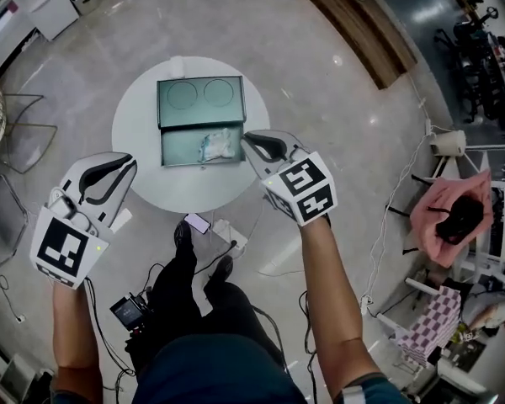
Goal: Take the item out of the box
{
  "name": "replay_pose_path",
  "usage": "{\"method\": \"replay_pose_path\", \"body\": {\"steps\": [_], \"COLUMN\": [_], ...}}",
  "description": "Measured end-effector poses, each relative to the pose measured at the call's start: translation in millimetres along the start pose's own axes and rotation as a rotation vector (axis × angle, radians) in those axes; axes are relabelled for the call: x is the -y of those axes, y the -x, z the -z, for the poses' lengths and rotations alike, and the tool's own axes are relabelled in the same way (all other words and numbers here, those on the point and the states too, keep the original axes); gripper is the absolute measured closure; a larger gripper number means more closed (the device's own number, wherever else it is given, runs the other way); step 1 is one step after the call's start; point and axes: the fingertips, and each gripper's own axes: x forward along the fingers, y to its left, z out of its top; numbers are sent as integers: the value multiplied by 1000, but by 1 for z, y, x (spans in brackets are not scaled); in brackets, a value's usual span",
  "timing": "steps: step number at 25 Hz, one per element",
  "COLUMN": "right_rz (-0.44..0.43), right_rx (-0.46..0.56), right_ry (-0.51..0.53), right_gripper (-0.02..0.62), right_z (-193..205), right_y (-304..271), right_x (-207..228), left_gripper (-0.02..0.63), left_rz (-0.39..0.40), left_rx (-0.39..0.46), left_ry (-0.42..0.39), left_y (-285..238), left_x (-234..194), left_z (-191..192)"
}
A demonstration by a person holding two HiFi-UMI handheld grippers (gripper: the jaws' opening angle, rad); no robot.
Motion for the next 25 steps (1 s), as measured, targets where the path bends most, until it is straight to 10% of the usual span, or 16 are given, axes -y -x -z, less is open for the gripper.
{"method": "replay_pose_path", "body": {"steps": [15, 18, 25], "right_rz": [-118, -129, -126], "right_rx": [-202, -248, -352], "right_ry": [-23, -26, 33], "right_gripper": [551, 442, 431], "right_z": [103, 122, 156], "right_y": [-121, -138, -171], "right_x": [-14, -16, -20], "left_gripper": [568, 568, 568], "left_rz": [21, 21, 10], "left_rx": [-61, -64, -70], "left_ry": [74, 90, 126], "left_y": [-24, -27, -25], "left_x": [-2, -1, 0], "left_z": [82, 93, 118]}}
